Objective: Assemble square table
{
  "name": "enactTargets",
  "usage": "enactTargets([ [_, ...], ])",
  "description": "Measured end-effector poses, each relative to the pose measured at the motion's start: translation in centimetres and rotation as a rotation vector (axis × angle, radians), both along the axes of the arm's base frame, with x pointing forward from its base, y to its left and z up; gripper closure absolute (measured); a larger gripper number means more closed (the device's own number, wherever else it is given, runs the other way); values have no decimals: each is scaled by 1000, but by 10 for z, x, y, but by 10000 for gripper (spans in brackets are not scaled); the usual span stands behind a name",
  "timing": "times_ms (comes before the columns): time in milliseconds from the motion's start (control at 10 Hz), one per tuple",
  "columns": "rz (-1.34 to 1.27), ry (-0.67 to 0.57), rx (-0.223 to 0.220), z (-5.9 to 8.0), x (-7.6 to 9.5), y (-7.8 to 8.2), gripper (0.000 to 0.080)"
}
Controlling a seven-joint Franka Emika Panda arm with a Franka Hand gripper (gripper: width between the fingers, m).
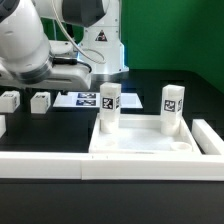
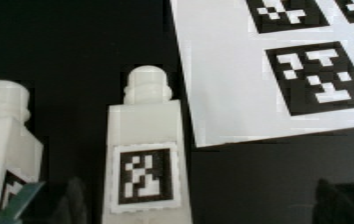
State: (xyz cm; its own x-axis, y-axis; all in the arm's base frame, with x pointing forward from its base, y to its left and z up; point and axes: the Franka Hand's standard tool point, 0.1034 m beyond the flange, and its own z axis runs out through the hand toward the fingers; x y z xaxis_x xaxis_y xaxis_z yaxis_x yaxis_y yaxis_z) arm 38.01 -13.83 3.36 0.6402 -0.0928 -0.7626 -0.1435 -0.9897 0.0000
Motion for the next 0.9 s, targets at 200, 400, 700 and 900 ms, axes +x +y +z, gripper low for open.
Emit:
enactTargets([
  [200, 20, 28, 27, -15, -6, -5, 150],
  [400, 23, 34, 32, -19, -10, -6, 150],
  [700, 24, 66, 38, -25, -16, -2, 180],
  [900, 26, 67, 38, -25, -16, -1, 358],
])
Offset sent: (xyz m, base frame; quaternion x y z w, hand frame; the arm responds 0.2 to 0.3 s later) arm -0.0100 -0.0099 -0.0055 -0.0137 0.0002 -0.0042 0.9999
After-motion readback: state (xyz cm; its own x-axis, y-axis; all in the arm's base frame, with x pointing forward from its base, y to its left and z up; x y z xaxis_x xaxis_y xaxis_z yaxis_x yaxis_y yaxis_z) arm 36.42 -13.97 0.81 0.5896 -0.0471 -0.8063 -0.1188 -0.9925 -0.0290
